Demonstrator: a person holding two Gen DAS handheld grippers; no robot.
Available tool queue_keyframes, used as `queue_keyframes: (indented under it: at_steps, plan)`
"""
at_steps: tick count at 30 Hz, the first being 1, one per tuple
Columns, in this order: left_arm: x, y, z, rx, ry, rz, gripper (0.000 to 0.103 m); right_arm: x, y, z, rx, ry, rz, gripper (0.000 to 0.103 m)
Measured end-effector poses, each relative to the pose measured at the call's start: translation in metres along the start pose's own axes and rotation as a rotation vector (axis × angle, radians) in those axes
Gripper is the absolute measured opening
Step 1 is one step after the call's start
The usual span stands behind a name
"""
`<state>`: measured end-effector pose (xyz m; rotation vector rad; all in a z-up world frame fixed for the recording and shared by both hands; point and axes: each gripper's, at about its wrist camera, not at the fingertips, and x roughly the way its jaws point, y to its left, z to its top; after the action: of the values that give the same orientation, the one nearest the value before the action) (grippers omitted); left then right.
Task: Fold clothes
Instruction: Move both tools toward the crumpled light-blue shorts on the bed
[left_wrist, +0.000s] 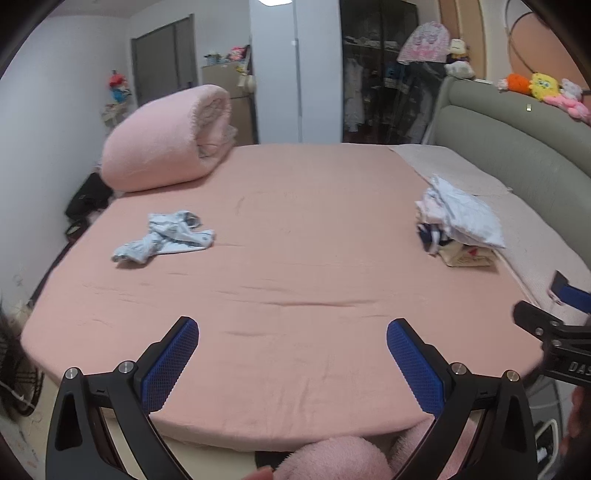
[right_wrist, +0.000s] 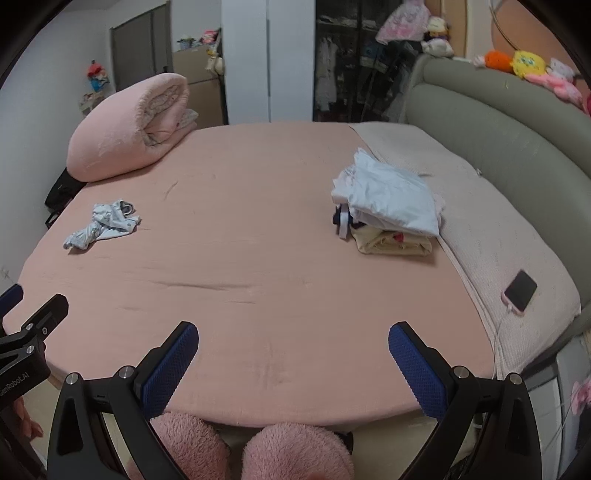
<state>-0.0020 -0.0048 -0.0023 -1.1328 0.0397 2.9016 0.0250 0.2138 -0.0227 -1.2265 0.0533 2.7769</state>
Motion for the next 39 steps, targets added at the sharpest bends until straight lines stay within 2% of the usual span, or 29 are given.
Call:
queue_keyframes:
  at_steps: [2,4,5,6,8,10,12,16,20,24,29,39]
  plan:
    - [0.003,0.001,-0.001,0.01,0.007,-0.016,0.103,-0.002,0.0,-0.001,-0.02,-0.006,0.0,0.103]
    - [0.01,-0.009,-0.006,0.065,0.016,0.005,0.103,-0.006,0.003,-0.002,-0.065,-0.015,-0.009,0.103]
    - [0.013,-0.011,-0.008,0.074,0.019,0.01,0.103,0.0,0.008,0.003,-0.101,0.015,-0.004,0.103]
    - [0.015,-0.008,-0.007,0.063,0.027,0.001,0.103,0.003,0.013,0.01,-0.133,0.034,0.011,0.103]
    - [0.022,0.002,-0.008,0.039,0.041,-0.019,0.103,-0.004,0.021,0.016,-0.178,0.016,0.043,0.103]
    - [0.02,0.031,-0.011,0.014,0.053,-0.053,0.103,-0.001,0.028,0.027,-0.195,0.01,0.066,0.103]
    - [0.025,0.052,-0.013,-0.025,0.074,-0.063,0.103,-0.004,0.03,0.009,-0.208,-0.055,0.081,0.103]
    - [0.028,0.094,-0.009,-0.109,0.038,-0.017,0.103,0.018,0.039,0.026,-0.214,-0.036,0.161,0.103]
    - [0.047,0.145,0.0,-0.197,0.023,0.017,0.1,0.046,0.068,0.052,-0.219,-0.027,0.242,0.103]
    - [0.073,0.194,0.01,-0.263,0.009,0.078,0.098,0.086,0.119,0.079,-0.279,0.011,0.318,0.1]
    - [0.131,0.263,0.027,-0.313,0.029,0.144,0.098,0.147,0.207,0.109,-0.412,0.026,0.322,0.093]
    - [0.275,0.376,0.05,-0.477,0.047,0.216,0.098,0.323,0.372,0.156,-0.521,0.081,0.334,0.093]
